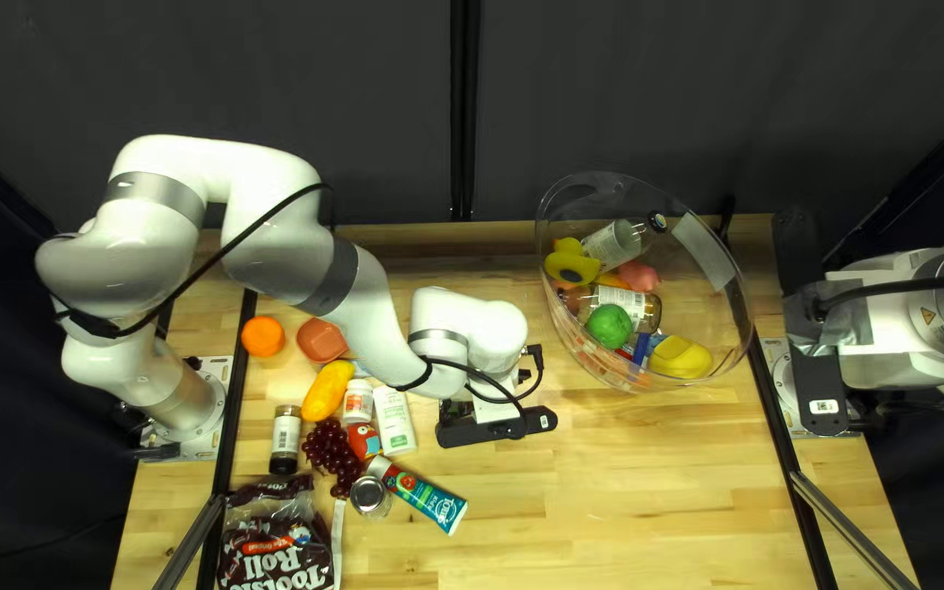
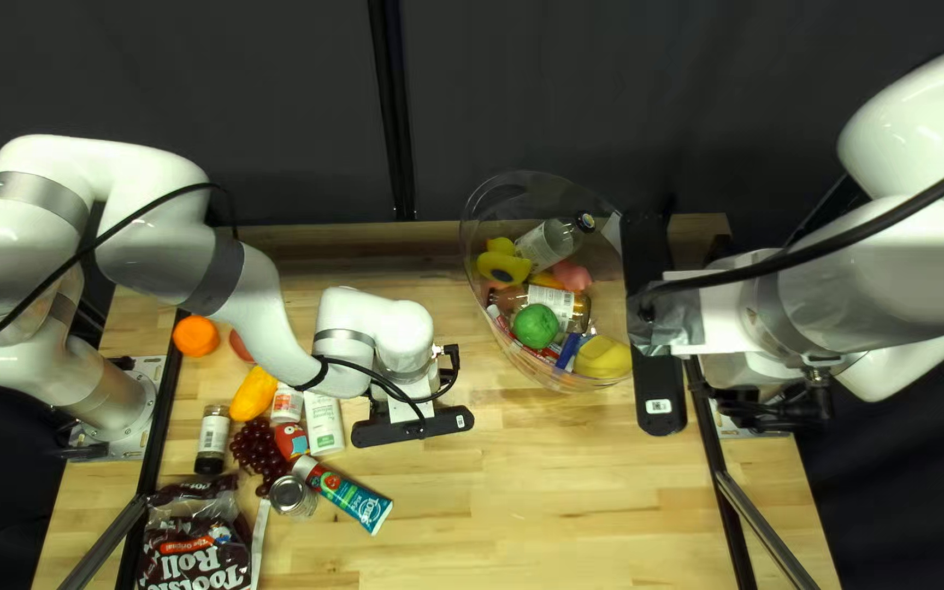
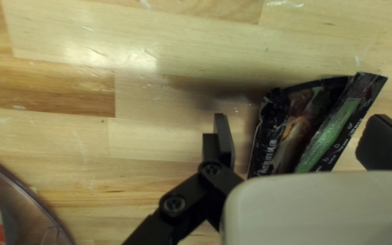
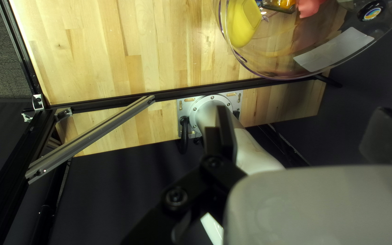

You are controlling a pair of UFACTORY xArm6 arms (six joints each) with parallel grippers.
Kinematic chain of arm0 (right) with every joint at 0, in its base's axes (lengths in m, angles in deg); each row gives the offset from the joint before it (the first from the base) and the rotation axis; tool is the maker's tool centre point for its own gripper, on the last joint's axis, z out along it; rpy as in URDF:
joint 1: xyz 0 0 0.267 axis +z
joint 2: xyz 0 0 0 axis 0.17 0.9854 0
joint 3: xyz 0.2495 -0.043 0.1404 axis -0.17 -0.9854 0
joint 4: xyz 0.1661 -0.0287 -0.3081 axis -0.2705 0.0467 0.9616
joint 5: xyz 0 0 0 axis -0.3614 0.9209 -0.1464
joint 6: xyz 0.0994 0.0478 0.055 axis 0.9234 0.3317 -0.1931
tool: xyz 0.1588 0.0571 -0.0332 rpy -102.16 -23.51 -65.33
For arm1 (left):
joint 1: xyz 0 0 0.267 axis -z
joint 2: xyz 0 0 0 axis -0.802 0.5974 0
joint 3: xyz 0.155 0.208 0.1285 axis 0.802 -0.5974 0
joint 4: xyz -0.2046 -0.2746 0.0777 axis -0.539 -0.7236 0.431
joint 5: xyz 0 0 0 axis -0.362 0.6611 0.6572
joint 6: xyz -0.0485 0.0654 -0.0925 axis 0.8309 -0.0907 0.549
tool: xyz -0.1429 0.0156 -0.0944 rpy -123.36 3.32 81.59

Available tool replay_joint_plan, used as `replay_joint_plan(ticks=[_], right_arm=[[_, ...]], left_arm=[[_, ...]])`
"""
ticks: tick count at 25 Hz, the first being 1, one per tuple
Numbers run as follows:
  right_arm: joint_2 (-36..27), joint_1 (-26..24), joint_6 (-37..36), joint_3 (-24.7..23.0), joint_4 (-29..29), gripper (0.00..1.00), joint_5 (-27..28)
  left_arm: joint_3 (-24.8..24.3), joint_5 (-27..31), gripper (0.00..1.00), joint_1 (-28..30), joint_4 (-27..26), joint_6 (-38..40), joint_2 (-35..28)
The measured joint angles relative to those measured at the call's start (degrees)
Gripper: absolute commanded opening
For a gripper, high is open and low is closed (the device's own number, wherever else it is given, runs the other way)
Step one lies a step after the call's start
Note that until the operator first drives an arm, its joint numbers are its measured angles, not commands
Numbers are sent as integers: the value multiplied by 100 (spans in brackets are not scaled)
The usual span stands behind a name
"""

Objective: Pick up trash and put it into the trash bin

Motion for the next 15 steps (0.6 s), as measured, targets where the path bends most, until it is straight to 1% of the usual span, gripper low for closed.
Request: replay_joint_plan(ticks=[1,3,6,7,8,11,13,14,15], right_arm=[[0,0,0,0,0,100,0],[0,0,0,0,0,100,0],[0,0,0,0,0,100,0],[0,0,0,0,0,100,0],[0,0,0,0,0,100,0],[0,0,0,0,0,100,0],[0,0,0,0,0,100,0],[0,0,0,0,0,100,0],[0,0,0,0,0,100,0]], left_arm=[[-1,-2,9,-14,-22,-25,7],[-1,-10,9,-50,-75,-83,26],[1,-20,12,-77,-135,-138,38],[3,-19,18,-81,-149,-148,38],[5,-14,27,-83,-160,-155,37],[18,40,28,-60,-181,-145,-11],[43,138,25,2,-171,-74,-141],[60,207,18,48,-152,-12,-232],[85,284,14,103,-120,69,-336]])
